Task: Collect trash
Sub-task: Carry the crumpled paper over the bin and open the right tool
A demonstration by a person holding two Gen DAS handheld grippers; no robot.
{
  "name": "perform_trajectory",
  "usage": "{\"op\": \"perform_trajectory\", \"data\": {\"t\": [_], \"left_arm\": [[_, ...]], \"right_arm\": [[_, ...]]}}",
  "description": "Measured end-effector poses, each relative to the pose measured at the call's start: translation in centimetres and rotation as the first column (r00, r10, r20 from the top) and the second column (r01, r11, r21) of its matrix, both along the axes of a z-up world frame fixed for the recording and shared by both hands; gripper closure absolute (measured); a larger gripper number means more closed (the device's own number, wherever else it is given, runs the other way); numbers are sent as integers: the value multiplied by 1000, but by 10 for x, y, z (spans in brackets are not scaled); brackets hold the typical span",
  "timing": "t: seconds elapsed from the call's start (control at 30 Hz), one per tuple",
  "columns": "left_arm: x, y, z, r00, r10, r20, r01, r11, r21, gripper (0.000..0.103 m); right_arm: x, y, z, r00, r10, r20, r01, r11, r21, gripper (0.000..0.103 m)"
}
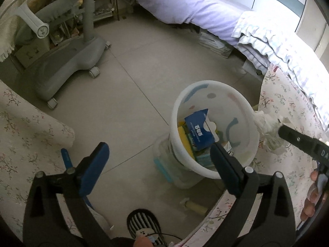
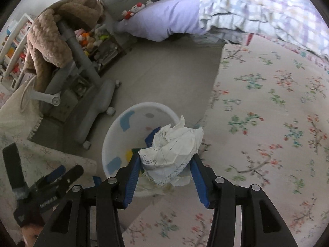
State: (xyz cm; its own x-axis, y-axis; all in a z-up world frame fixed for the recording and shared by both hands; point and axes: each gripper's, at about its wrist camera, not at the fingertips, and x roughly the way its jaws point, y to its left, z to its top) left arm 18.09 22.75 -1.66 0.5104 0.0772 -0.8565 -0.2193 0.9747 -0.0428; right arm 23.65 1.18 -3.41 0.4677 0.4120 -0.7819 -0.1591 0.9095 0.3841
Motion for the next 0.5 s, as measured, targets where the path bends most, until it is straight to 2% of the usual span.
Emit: {"op": "perform_trajectory", "data": {"t": [0.03, 0.13, 0.37, 0.5], "left_arm": [[-1, 0, 0, 1000, 0, 0, 0, 1000, 3, 2], [-1, 0, 0, 1000, 2, 0, -2, 1000, 15, 1], [-3, -5, 2, 1000, -5, 4, 5, 1000, 13, 1], [-5, -11, 3, 1000, -20, 2, 20, 1000, 12, 1]], "right_arm": [[2, 3, -1, 1000, 4, 0, -4, 1000, 12, 47], [7, 11, 1, 999, 39, 3, -39, 997, 71, 24], [-1, 7, 13, 1000, 20, 22, -20, 1000, 20, 22], [-10, -12, 17, 1000, -14, 20, 15, 1000, -15, 22]]}}
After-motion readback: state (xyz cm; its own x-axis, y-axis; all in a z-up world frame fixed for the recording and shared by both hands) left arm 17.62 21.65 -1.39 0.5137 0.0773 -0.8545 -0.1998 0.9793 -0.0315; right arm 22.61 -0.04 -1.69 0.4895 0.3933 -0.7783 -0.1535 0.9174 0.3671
